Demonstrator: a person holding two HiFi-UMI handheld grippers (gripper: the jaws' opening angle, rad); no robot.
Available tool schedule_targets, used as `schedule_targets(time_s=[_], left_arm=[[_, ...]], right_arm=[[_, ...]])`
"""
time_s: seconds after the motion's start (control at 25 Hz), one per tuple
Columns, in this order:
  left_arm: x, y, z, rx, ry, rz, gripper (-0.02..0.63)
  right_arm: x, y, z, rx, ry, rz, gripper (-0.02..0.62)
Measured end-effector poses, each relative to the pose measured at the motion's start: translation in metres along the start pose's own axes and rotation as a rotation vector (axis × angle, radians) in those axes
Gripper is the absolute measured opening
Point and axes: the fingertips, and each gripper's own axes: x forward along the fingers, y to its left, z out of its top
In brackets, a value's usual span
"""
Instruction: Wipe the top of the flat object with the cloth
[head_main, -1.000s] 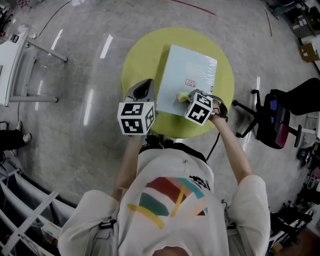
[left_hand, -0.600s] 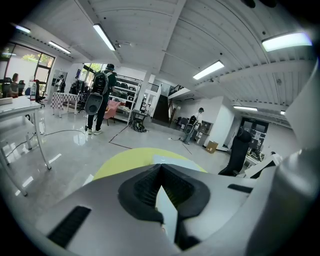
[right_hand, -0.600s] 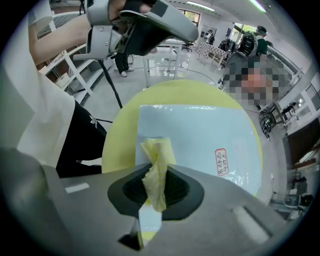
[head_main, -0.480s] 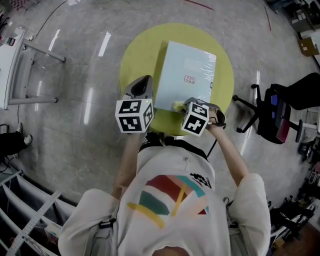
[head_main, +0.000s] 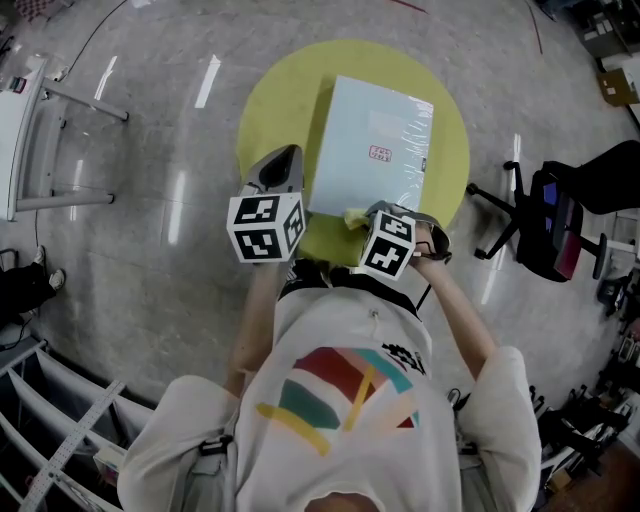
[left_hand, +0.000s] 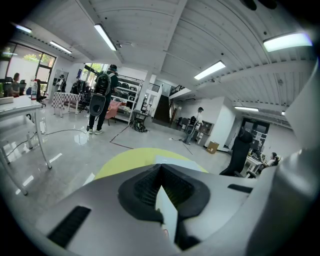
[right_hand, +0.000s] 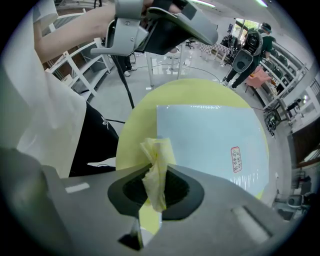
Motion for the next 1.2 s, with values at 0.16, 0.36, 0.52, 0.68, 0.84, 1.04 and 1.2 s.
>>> schedule_targets(time_s=[0.16,0.36,0.52,0.68,0.84,1.04,1.2], left_arm=[[0.001,0.002,-0.001,-0.004,0.004,0.000,0.014],[0.001,0.004,-0.001,-0.010,-0.001,0.005,0.014],[0.000,0.007,-0.005,-0.032,-0.002,0.007,0.014],[-0.001,0.012,-0.008,-0.050,-0.013,0.009,0.014],[-0.005,0.015,-0.013,-0.041,-0.005,0.022,0.014],[-0.010,0.022,-0.020,-0.056,-0.003,0.042,0.014],[-0.016,0.030,-0.027,-0.070,0.004,0.071,0.014]], right_arm=[[0.000,0.003,0.000,-0.011,0.013,0.008,0.028],[0.000,0.005,-0.001,-0.023,0.026,0.020,0.028],[-0.018,-0.023,0.007,-0.021,0.004,-0.040,0.028],[-0.051,-0.094,0.021,0.018,-0.049,-0.167,0.028],[-0.074,-0.161,0.032,-0.016,-0.038,-0.251,0.028],[-0.073,-0.234,0.056,-0.026,-0.046,-0.291,0.026],[-0.051,-0.278,0.075,-0.031,-0.049,-0.311,0.026]])
